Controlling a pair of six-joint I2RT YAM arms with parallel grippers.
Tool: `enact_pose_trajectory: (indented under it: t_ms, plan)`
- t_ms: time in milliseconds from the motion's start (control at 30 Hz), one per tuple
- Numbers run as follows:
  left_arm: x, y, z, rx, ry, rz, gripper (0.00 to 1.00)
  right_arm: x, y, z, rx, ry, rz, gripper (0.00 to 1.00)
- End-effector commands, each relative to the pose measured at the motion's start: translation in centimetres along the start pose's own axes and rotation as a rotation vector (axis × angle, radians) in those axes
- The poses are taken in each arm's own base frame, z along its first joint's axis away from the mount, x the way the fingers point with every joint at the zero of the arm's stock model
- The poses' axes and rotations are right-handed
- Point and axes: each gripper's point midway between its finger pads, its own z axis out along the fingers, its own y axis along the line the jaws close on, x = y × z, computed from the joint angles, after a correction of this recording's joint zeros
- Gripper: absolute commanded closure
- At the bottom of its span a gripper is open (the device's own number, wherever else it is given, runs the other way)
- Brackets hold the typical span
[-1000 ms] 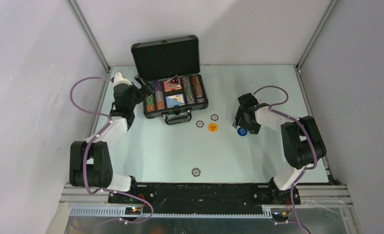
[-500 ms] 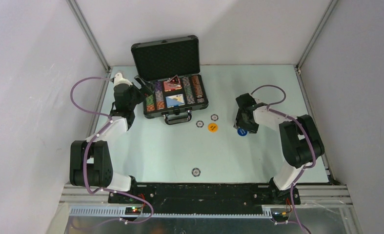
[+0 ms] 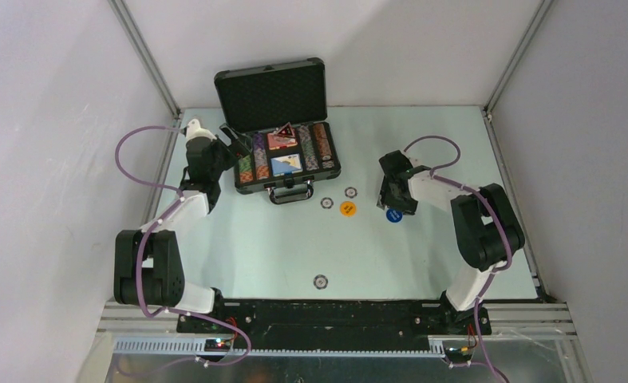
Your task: Pack up texas hold em set
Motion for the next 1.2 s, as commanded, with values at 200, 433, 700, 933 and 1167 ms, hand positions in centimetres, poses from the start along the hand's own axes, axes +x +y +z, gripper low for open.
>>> enact_pose_trajectory:
  t_ms: [200, 433, 700, 933, 1167]
  plan:
    - [-1.9, -1.8, 0.2, 0.049, -0.040, 0.017, 0.00, 2.4, -1.4, 0.0, 0.052, 0.082, -0.033, 0.33]
    - [-1.8, -1.8, 0.2, 0.050, -0.038, 0.015, 0.00, 3.0, -1.7, -0.5, 0.048, 0.098, -0.049, 0.37]
    - [-1.8, -1.8, 0.2, 0.051, -0.038, 0.014, 0.00, 3.7, -2.0, -0.6, 0.070, 0.115, -0.076, 0.39]
    - [-1.8, -1.8, 0.2, 0.050, -0.037, 0.015, 0.00, 3.7, -2.0, -0.3, 0.071, 0.108, -0.076, 0.47]
    - [-1.8, -1.8, 0.3, 0.051, -0.038, 0.014, 0.00, 2.4, -0.6, -0.7, 0.044, 0.035, -0.140, 0.53]
